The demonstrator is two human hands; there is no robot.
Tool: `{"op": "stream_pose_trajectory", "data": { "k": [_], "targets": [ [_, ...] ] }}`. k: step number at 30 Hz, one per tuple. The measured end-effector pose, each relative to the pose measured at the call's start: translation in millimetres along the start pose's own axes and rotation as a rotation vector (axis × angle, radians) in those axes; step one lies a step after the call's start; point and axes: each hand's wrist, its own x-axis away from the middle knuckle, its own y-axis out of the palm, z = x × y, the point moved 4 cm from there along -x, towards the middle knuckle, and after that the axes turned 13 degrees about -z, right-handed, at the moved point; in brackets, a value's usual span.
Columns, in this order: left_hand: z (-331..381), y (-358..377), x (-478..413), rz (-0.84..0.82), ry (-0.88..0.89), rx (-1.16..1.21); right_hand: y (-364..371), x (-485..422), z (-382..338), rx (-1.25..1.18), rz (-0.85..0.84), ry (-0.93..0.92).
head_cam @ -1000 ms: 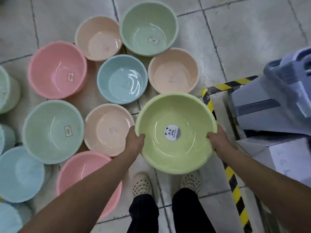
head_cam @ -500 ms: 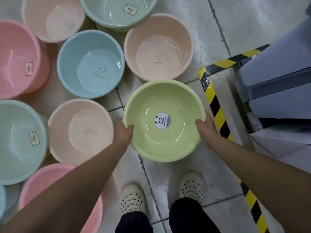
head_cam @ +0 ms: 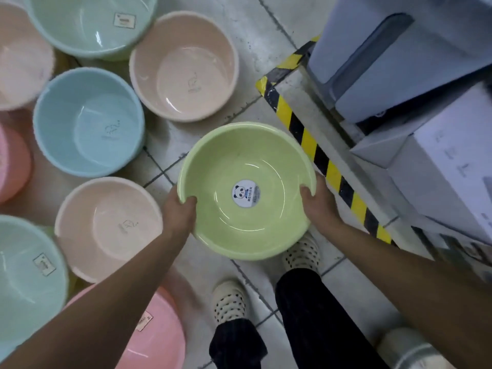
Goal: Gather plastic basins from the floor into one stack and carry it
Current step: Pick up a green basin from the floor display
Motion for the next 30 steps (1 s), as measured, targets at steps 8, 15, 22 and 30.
{"op": "stream_pose_trajectory", "data": {
  "k": [8, 15, 22, 30],
  "targets": [
    [15, 79, 90, -0.261, 0.148, -0.182, -60, 142, 104, -0.144, 0.237, 0.184],
    [-47, 195, 131, -0.447, 0.17, -0.383, -77, 205, 259, -0.309, 0.414, 0.425],
    [-119, 291, 145, -0.575, 0.257, -0.587, -78, 225, 383, -0.444, 0.517, 0.544],
    [-163, 325, 135, -0.509, 0.242, -0.657, -65, 217, 433, -0.435, 0.489, 0.585]
  ]
}}
